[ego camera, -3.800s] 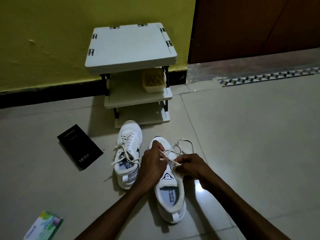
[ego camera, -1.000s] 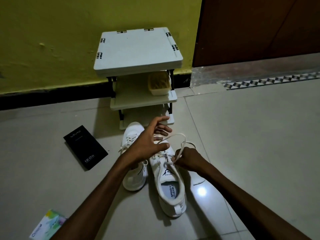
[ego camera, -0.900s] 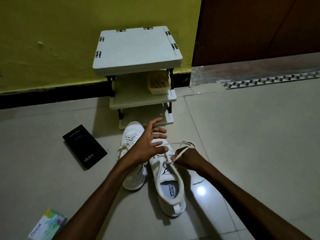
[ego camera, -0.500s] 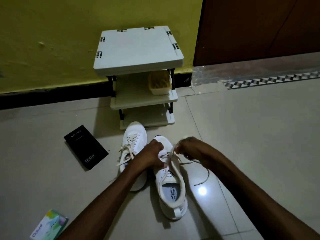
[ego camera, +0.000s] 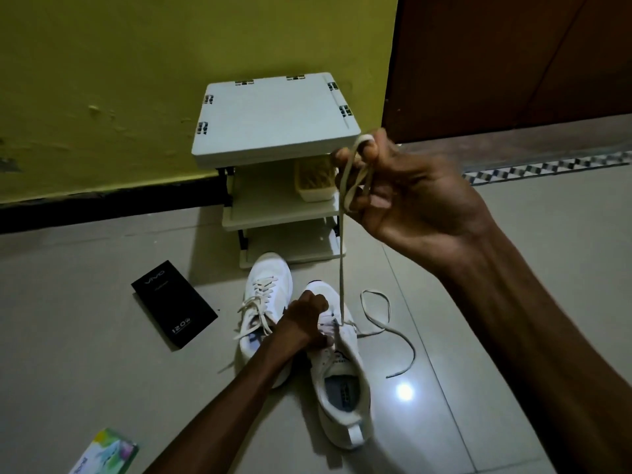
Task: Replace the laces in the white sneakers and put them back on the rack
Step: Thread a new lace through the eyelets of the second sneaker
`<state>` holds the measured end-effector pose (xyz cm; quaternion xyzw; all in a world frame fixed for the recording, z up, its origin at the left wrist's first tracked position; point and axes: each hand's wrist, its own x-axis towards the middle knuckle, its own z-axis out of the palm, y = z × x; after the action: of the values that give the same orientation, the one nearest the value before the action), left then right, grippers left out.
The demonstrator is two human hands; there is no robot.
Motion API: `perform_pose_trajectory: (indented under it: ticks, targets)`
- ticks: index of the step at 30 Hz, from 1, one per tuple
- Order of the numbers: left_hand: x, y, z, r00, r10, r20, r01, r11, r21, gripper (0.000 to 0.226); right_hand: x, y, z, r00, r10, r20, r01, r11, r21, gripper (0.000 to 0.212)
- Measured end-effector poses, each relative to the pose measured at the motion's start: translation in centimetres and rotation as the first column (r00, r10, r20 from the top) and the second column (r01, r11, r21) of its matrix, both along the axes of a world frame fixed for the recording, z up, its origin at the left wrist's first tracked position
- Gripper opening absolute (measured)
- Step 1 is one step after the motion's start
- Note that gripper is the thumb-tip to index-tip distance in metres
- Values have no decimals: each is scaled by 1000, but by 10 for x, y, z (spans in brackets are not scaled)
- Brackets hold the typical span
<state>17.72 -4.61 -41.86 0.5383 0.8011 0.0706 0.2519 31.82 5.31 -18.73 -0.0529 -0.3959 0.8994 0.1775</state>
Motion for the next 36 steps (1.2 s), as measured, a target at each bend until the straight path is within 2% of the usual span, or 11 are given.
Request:
perform_pose_trajectory:
  ticks: [6, 12, 16, 18, 20, 22, 26, 29, 33, 35, 36]
  targets:
    - [2, -5, -4, 1000, -1, 7, 0, 997, 81, 55, -2, -17, 14, 997, 29, -76, -42, 985, -169, 4]
    - [1, -3, -1, 1000, 5, 30, -7, 997, 76, 55, 3, -18, 8, 998, 8, -60, -18, 984, -178, 9]
    - [-5, -2, 7, 997, 8, 80, -9, 1000, 15, 54, 18, -9, -16, 988, 14, 152, 0, 996, -91, 16]
    - [-7, -4, 7, 994, 26, 104, -29, 999, 27, 51, 25, -10, -44, 904, -17, 428, -54, 987, 153, 25]
    - [-7, -4, 11, 993, 31, 115, -34, 999, 23, 51, 32, -13, -85, 699, -130, 703, -268, 864, 426, 30]
    - [-6, -2, 15, 991, 40, 124, -43, 999, 19, 50, 43, -13, -131, 504, -191, 842, -530, 701, 476, 28]
    - [-5, -2, 19, 988, 56, 145, -60, 998, 23, 44, 59, -18, -202, 168, -173, 971, -932, 293, 213, 21]
    - [-5, -3, 20, 985, 64, 163, -73, 996, 54, 35, 61, -30, -221, -41, -35, 999, -966, 255, -30, 30]
    - [-6, -5, 20, 979, 66, 193, -86, 991, 100, 24, 60, -31, -223, -83, 74, 994, -978, 185, -96, 35]
    - [-6, -5, 20, 976, 63, 208, -88, 989, 115, 18, 59, -22, -213, 3, 36, 999, -991, 135, -2, 34]
    - [-6, -4, 20, 976, 66, 209, -92, 989, 116, 16, 59, -15, -208, 89, -9, 996, -982, 166, 89, 29]
